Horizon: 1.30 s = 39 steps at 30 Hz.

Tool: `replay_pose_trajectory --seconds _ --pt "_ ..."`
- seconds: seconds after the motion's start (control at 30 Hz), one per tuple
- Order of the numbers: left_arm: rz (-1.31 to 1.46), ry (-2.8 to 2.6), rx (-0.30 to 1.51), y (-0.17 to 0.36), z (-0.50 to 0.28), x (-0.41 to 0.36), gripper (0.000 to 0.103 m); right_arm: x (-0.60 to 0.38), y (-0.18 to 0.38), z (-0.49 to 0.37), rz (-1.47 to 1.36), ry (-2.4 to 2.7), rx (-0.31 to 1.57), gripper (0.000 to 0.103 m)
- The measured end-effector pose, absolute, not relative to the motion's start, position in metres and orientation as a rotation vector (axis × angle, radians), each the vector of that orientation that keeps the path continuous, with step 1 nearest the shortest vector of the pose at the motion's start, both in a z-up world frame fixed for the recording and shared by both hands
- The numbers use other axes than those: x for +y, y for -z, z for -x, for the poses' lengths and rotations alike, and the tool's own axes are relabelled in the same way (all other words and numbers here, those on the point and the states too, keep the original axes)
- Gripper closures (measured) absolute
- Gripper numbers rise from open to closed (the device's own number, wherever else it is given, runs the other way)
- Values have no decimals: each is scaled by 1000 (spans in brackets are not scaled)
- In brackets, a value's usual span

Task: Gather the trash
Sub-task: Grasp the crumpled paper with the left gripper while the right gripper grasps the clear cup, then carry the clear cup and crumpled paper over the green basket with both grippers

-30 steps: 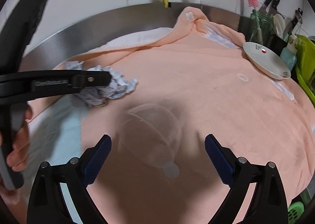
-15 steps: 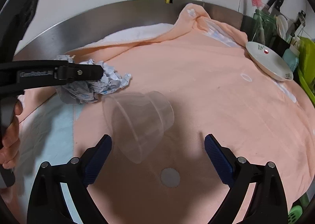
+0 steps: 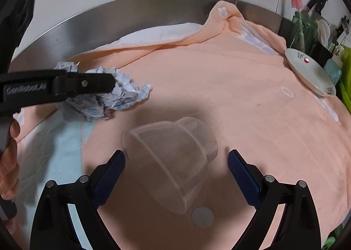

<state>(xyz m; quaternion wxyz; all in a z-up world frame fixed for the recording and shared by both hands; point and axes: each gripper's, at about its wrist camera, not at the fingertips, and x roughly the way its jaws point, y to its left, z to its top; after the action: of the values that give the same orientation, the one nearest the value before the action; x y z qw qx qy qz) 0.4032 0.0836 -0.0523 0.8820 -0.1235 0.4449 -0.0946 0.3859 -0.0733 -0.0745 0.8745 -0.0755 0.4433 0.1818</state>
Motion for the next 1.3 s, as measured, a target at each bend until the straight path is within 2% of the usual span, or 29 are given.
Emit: replay_pose_trajectory --seconds 0.07,0.13,0.23,0.33,0.47,0.53,0.6,0.7,1.07,1.3 --pt "253 197 928 53 -403 84 60 -75 74 -388 151 -376 927 30" --pt "254 193 934 54 -403 84 58 -77 72 -389 149 -366 933 36" --pt "251 189 937 55 -403 82 55 -83 71 -388 139 -367 936 36" --pt "247 191 946 56 -403 79 48 -91 69 -383 131 -369 935 36" --pt "229 187 936 57 -400 73 47 -105 63 -373 127 -371 924 36" --pt "222 184 932 56 -398 72 50 -113 60 -368 122 -373 924 36" --pt "213 185 922 54 -394 69 59 -123 56 -360 122 -369 919 36" --pt "221 194 911 49 -386 68 65 -138 52 -348 125 -364 914 36" --pt "217 265 877 28 -331 36 68 -207 27 -281 99 -347 881 36" --pt "182 370 849 10 -282 -12 68 -258 16 -229 80 -288 864 36"
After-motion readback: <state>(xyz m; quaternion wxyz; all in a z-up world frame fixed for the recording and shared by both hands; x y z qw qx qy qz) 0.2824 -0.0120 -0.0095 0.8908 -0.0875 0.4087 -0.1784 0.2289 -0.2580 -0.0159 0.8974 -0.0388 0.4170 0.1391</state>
